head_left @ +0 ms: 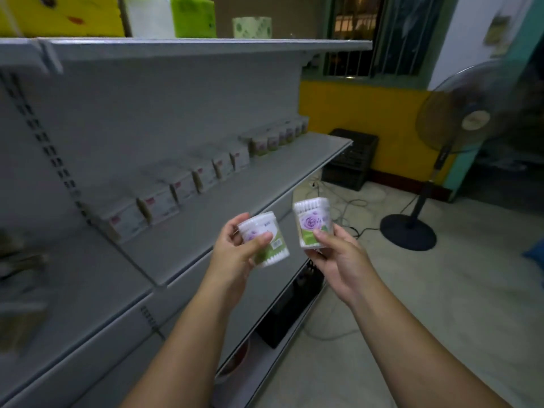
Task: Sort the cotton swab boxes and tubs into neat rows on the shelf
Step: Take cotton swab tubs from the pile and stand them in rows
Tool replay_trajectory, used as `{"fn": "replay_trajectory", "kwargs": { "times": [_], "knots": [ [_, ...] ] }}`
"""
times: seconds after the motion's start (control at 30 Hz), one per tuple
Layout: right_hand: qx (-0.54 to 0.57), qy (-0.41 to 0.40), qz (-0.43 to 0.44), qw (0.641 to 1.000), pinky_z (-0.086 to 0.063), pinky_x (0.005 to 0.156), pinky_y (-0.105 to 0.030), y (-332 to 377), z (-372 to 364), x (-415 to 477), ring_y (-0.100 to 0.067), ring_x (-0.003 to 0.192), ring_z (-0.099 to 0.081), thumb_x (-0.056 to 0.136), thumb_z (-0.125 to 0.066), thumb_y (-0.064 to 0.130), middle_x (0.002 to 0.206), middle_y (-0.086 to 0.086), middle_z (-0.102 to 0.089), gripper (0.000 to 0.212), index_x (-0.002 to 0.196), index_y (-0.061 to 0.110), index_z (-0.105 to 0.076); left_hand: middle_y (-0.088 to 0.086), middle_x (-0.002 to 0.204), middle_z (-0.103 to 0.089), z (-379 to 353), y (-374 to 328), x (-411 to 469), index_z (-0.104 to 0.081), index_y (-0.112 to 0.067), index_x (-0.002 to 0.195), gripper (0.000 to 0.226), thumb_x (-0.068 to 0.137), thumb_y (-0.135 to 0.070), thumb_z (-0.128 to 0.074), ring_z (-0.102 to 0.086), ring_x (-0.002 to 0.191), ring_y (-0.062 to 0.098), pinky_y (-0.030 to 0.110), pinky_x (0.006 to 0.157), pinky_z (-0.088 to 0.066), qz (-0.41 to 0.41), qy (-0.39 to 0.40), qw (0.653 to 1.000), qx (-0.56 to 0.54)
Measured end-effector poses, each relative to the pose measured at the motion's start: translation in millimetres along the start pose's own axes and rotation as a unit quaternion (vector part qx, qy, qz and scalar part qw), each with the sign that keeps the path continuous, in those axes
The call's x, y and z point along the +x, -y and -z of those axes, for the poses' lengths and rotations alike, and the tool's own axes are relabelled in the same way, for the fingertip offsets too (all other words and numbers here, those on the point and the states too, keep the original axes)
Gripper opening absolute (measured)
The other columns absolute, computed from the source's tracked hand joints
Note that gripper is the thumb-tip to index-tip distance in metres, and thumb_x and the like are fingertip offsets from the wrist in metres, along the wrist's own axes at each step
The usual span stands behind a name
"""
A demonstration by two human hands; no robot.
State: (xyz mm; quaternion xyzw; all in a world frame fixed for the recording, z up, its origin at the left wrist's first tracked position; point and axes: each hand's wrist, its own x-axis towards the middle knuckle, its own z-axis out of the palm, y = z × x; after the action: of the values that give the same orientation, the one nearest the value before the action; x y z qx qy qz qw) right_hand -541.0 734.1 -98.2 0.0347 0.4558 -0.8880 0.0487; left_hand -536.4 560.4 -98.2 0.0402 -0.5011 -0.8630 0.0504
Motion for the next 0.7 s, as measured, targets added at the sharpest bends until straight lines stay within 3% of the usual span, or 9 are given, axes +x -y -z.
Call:
{"fn": "replay_trajectory", "kwargs": {
  "times": [0.1,0.23,0.4,0.57,0.7],
  "knots": [
    [-0.064,-0.011,0.019,0.998,-0.053,0.084,-0.034,18,2,46,-0.017,0.086,-0.068,0.069,-0.068,0.013,0.097,-0.008,-0.071,0.042,0.109,0.006,-0.060,0.004,0.096,-0.068,-17,7,58,-0.055,-0.019,0.107,0.057,0.056,-0.003,-0.074,-0.068,0.079,0.015,0.026,0.057,-0.055,0.006,0.010,1.000,-0.007],
    [-0.164,-0.031,0.041,0.985,-0.047,0.091,-0.034,44,4,111,-0.016,0.096,-0.066,0.065,-0.072,0.027,0.102,0.000,-0.073,0.053,0.116,0.014,-0.061,0.000,0.090,-0.070,-37,8,135,-0.057,-0.021,0.102,0.056,0.051,-0.011,-0.077,-0.069,0.078,0.015,0.030,0.060,-0.056,0.003,0.021,1.000,0.004],
    [-0.203,-0.054,0.068,0.975,-0.048,0.089,-0.036,48,17,177,-0.018,0.102,-0.065,0.066,-0.071,0.034,0.105,0.002,-0.072,0.055,0.117,0.017,-0.061,0.000,0.098,-0.071,-52,28,210,-0.058,-0.020,0.108,0.048,0.068,0.003,-0.073,-0.067,0.091,0.021,0.037,0.073,-0.056,-0.013,0.022,0.999,0.040],
    [-0.198,-0.053,0.085,0.975,-0.051,0.073,-0.020,54,33,247,-0.009,0.092,-0.069,0.061,-0.072,0.035,0.097,0.006,-0.074,0.052,0.110,0.019,-0.061,-0.002,0.106,-0.066,-63,40,267,-0.052,-0.020,0.118,0.056,0.073,0.007,-0.071,-0.068,0.085,0.006,0.018,0.060,-0.053,-0.022,-0.006,0.998,0.053],
    [-0.207,-0.020,0.082,0.975,-0.047,0.064,-0.010,56,48,312,0.000,0.085,-0.067,0.067,-0.072,0.034,0.095,0.010,-0.073,0.042,0.106,0.021,-0.064,0.001,0.103,-0.069,-82,57,313,-0.055,-0.009,0.118,0.051,0.072,0.005,-0.072,-0.068,0.082,0.006,0.016,0.058,-0.052,-0.040,-0.041,0.994,0.089]
  ]
}}
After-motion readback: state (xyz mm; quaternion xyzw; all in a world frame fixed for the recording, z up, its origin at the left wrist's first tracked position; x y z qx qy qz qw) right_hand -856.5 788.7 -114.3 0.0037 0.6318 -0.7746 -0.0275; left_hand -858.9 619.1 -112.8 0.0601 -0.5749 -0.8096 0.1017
